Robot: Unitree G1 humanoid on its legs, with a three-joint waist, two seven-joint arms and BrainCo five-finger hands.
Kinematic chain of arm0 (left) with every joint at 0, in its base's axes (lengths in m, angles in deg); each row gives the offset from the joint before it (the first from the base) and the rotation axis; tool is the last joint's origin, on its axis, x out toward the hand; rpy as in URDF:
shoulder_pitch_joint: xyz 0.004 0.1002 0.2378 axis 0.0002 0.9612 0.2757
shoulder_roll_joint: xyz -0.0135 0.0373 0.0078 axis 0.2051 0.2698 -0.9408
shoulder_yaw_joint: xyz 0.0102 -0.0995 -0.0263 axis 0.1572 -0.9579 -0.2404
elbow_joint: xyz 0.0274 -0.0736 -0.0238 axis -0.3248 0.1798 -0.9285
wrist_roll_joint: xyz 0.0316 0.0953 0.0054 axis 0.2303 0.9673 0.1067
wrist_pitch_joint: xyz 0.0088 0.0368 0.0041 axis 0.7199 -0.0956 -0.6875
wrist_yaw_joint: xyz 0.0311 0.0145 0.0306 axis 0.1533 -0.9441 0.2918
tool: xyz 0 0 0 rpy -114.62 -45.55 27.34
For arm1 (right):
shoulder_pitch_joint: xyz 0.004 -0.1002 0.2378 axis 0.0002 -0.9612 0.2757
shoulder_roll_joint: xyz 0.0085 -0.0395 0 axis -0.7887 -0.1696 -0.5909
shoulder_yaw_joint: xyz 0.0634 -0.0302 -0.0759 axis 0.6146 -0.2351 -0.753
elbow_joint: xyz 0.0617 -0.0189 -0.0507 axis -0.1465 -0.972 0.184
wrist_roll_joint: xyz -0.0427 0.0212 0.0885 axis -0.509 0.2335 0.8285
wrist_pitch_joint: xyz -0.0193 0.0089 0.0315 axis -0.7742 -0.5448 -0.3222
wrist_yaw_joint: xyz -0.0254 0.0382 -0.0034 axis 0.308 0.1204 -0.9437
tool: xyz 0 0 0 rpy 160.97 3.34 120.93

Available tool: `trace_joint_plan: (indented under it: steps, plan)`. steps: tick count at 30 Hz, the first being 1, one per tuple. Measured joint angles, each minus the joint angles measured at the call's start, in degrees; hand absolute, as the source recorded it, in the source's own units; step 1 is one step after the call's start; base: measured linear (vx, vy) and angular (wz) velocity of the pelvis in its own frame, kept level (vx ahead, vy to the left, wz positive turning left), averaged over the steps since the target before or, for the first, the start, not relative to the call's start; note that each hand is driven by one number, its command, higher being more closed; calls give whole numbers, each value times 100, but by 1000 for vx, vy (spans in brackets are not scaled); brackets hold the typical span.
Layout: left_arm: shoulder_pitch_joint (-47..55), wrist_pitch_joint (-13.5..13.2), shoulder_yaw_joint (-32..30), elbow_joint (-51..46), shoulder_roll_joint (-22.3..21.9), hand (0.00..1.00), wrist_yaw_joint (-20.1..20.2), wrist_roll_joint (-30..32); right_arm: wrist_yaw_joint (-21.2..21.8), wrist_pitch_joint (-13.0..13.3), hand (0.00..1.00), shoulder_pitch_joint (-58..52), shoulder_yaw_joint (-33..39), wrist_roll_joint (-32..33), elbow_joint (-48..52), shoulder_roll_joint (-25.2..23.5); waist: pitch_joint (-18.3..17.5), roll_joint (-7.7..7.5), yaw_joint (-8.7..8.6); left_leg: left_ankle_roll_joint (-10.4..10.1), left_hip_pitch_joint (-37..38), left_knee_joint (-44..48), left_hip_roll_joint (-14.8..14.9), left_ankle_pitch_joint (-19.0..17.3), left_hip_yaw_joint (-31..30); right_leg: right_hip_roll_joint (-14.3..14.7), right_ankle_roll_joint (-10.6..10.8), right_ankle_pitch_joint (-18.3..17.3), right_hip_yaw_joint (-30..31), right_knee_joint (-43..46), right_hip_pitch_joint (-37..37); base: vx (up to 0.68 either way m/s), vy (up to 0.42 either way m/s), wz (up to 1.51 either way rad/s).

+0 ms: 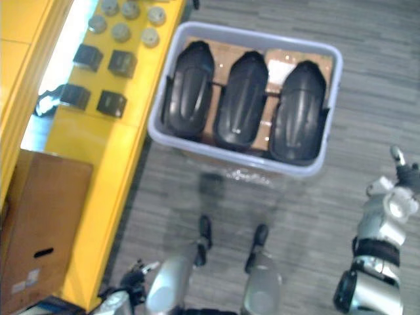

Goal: Walk over and take plastic housings, then place them on the shelf

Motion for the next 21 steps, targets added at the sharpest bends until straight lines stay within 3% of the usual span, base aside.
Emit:
trace_joint_plan:
  steps: [3, 8, 16, 21]
  plan:
    - [-134, -64, 241, 76, 6, 0, -11, -39, 9, 70, 0, 379, -261, -72, -30, 407, 61, 143, 4, 46, -148, 19, -87, 55, 7, -133, 22, -155, 80, 409, -338, -3, 8, 4]
    - [-236, -80, 438, 42, 15, 0, -13, -268, 244, 81, 0, 673, -465, -185, 23, 629, 60, 215, 3, 64, -289, 27, -207, 86, 12, -327, 37, -385, 118, 904, -699, 10, 12, 7]
    - [-451, -314, 582, -220, -149, 0, -16, -715, 568, 38, 0, 1112, -1091, -656, 297, 931, 77, 372, -2, 59, -679, 172, -252, 152, 1, -495, 1, -580, 117, 1433, -1235, -2, -16, 5]
    - [-564, -324, 581, -420, -339, 0, 3, -913, 609, 39, 0, 1531, -1410, -891, 779, 1020, 103, 433, 20, 38, -1245, 935, -118, -106, -29, -536, -84, -819, 129, 2044, -1709, -44, -46, 3]
